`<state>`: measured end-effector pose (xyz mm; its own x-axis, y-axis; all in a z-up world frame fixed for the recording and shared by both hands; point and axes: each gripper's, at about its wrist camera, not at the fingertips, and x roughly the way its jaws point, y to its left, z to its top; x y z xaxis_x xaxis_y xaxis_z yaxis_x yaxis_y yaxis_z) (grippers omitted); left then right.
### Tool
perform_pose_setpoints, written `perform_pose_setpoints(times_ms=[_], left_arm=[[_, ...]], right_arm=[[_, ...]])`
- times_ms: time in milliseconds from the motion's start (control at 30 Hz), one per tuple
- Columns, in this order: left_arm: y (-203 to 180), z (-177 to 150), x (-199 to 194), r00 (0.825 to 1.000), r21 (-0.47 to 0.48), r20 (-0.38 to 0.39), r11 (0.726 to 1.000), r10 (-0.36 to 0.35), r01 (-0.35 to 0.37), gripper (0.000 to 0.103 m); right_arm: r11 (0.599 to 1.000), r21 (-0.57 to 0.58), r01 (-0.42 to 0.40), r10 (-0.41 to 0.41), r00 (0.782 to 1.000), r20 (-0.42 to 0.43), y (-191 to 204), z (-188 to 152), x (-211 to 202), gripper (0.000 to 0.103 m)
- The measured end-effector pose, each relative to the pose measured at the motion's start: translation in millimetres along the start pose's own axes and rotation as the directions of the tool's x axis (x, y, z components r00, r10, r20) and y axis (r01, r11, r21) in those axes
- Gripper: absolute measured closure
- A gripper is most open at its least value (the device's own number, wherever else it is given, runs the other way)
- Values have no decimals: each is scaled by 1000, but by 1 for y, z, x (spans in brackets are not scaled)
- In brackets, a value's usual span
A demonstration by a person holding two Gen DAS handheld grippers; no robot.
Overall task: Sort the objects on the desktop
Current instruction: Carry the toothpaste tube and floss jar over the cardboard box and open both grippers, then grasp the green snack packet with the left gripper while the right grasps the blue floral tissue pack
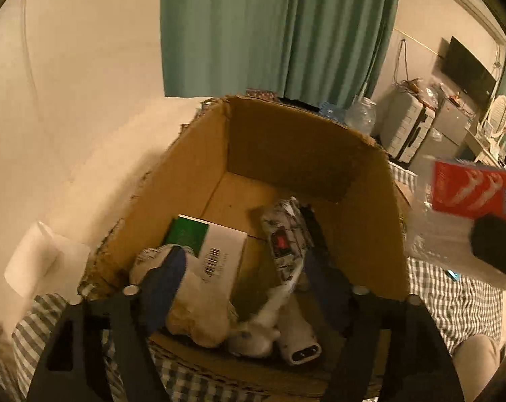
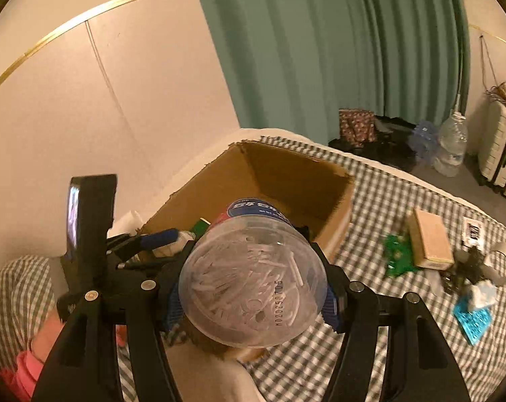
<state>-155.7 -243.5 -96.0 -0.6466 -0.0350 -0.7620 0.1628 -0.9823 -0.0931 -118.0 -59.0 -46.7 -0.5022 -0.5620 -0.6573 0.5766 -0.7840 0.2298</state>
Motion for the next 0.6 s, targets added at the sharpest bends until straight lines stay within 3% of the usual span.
perform_pose_setpoints(times_ms=[133, 233, 367, 600], left_arm=[[7, -3, 1, 1000, -17, -9, 1000, 12, -12, 22], [7, -2, 0, 1000, -26, -17, 999, 22, -22, 22], [4, -1, -6, 999, 7, -4, 999, 48, -48, 19], [-33, -3, -24, 1000, 54, 12, 998, -11, 11, 11]], right_arm=[[1000, 5, -9, 9, 999, 38, 9, 8, 13, 39], [999, 34, -36, 33, 995, 89, 14, 17, 15, 25], [997, 67, -44, 37, 994, 106, 13, 22, 10, 24], [977, 213, 29, -64, 985, 158, -42, -1, -28, 24]])
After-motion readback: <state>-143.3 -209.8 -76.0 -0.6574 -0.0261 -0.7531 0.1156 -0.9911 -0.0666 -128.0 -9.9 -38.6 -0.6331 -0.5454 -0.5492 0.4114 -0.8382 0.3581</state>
